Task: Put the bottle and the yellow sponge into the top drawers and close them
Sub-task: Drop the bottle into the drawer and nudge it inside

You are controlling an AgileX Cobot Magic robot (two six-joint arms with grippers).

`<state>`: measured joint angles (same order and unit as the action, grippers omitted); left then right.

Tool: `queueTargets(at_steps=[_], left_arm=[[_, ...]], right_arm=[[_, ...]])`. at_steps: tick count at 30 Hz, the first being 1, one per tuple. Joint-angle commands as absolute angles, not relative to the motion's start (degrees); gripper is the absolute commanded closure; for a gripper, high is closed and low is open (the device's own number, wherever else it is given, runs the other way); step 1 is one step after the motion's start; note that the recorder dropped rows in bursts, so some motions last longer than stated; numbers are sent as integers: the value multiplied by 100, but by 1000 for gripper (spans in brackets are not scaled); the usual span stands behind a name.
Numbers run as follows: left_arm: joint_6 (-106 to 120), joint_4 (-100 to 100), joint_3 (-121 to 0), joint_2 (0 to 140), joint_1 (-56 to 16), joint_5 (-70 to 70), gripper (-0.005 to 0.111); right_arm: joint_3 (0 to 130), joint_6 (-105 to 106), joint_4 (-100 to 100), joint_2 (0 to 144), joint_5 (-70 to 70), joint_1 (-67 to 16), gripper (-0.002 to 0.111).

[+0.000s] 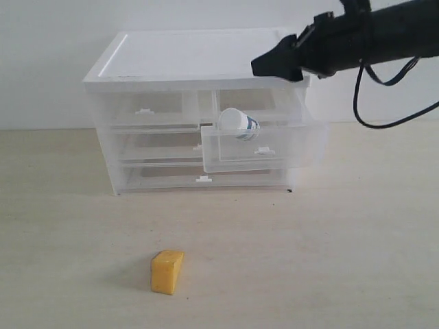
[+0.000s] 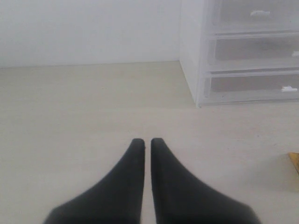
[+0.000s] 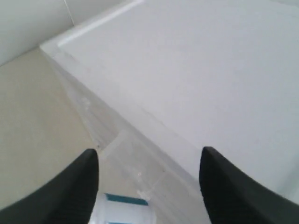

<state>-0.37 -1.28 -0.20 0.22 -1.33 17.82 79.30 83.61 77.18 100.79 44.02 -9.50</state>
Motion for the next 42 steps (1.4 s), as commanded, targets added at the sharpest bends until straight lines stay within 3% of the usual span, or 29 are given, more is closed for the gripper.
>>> queueTargets(at_steps=[1, 3, 6, 7, 19, 42], left_arm=[[0, -106, 0, 0, -122, 1763, 103], [0, -106, 0, 0, -122, 1763, 103], [0, -106, 0, 0, -122, 1763, 103], [0, -106, 0, 0, -122, 1763, 103], [0, -106, 0, 0, -122, 1763, 103], [0, -106, 0, 0, -122, 1763, 103]], right_arm=[[7957, 8292, 7801, 9847, 5370, -932, 55], [7957, 8292, 7755, 9847, 5729, -932, 69], [7957, 8292, 7507, 9847, 6132, -932, 103], [7957, 8292, 7415, 9847, 6211, -962, 108], [7957, 7758, 6044, 9882, 4593, -1783, 107], [7957, 7638, 5970, 10189, 3612, -1771, 107]])
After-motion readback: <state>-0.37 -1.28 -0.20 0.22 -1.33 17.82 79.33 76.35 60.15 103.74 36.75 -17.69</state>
